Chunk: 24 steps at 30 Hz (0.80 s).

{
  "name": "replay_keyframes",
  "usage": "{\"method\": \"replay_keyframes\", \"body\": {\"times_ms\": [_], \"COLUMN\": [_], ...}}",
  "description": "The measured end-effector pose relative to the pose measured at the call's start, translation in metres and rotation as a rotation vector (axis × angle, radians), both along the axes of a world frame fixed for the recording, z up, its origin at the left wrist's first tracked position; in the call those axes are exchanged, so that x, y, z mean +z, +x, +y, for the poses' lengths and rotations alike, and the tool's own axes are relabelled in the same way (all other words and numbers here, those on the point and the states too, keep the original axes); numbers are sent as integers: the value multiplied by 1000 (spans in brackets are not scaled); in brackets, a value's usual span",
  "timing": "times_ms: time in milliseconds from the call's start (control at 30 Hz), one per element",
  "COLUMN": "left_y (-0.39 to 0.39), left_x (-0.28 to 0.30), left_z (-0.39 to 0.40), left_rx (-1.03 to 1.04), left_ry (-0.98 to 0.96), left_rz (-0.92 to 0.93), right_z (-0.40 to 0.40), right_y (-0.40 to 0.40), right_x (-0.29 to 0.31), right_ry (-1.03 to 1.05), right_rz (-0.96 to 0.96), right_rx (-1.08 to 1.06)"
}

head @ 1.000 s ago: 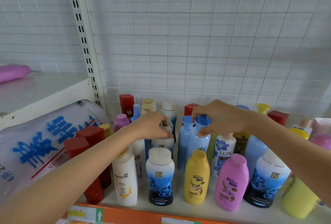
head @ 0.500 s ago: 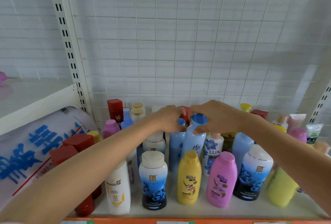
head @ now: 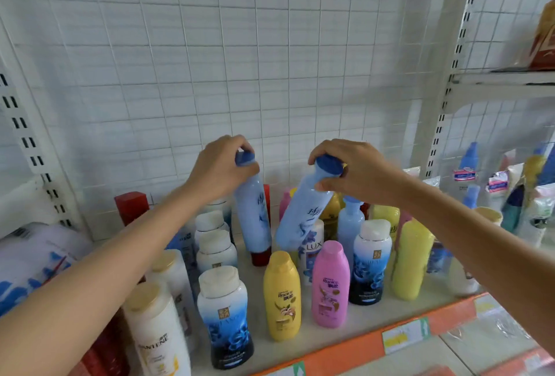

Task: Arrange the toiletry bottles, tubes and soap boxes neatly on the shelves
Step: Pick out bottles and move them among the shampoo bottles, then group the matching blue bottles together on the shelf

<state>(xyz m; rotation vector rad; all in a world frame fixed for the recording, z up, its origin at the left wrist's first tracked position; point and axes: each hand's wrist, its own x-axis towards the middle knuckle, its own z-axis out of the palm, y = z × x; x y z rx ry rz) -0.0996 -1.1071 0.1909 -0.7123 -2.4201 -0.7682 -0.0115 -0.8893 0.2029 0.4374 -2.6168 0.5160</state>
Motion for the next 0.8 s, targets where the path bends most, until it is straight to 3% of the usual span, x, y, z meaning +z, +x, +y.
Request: {"method": "replay_keyframes", "body": {"times_ms": [167,267,467,800], "left_y": [22,36,64,119], "left_x": [48,61,66,58], "left_z": [6,19,88,237], "left_rx": [22,-23,-143,-353], "left_ry": [255,370,507,527], "left_rz": [338,436,450,335], "right_z": [14,31,91,221], "right_y": [25,41,88,181], "right_x": [16,26,37,42], "right_ry": [-164,-205,-231,-177], "right_rz": [166,261,316,316], "right_rx": [-36,-74,-182,-408]}}
